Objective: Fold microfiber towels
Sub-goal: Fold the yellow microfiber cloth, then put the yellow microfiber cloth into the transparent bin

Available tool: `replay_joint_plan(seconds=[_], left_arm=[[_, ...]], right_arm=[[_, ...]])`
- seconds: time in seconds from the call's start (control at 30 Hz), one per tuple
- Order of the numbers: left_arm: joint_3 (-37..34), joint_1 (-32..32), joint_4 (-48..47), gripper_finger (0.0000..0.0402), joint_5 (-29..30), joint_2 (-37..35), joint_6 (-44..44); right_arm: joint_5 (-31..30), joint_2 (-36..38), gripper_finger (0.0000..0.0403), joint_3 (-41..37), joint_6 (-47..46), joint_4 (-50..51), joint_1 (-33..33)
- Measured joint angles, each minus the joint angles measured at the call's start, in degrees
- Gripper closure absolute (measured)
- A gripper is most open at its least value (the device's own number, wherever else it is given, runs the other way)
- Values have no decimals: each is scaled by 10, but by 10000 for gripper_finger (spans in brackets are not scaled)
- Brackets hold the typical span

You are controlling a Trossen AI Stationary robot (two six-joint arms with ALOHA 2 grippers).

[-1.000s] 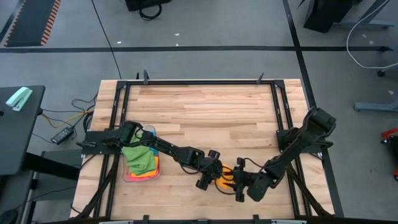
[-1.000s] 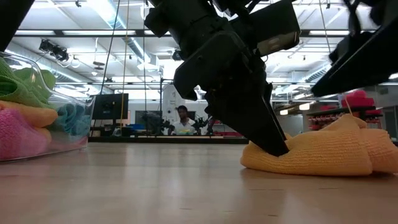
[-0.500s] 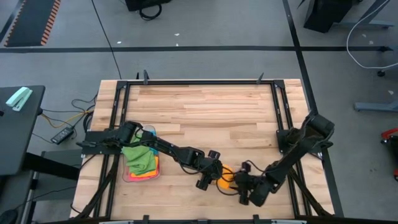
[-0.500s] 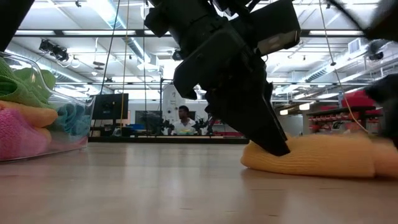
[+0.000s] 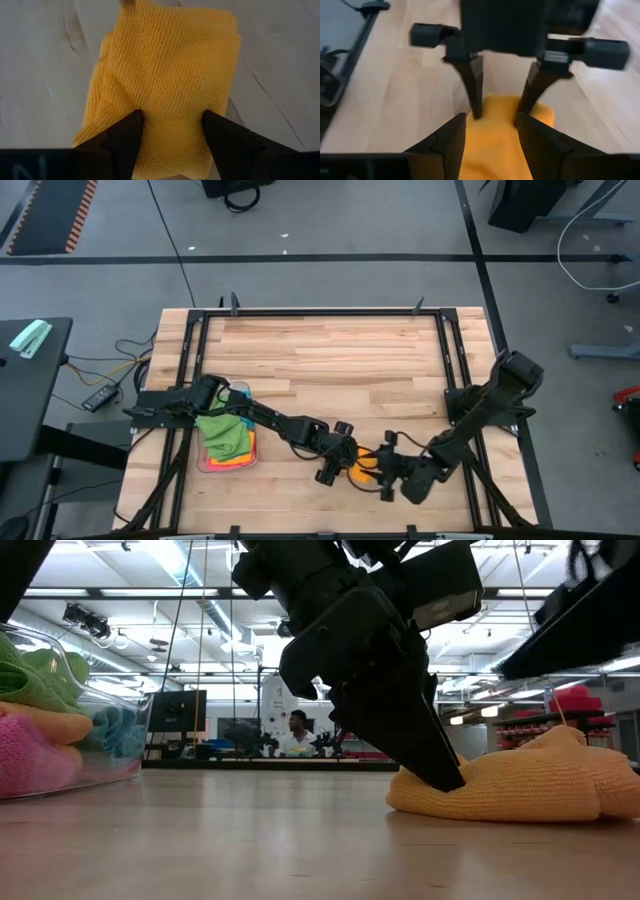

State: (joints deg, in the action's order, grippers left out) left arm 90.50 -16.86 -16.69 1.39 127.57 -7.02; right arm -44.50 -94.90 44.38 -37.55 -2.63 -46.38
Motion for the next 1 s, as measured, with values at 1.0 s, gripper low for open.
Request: replay_joint_plan(seconds=[1.0], left_arm=[[0, -1, 0, 180, 1, 0, 5]], right_arm=[[40, 24, 217, 0, -55, 49, -15]])
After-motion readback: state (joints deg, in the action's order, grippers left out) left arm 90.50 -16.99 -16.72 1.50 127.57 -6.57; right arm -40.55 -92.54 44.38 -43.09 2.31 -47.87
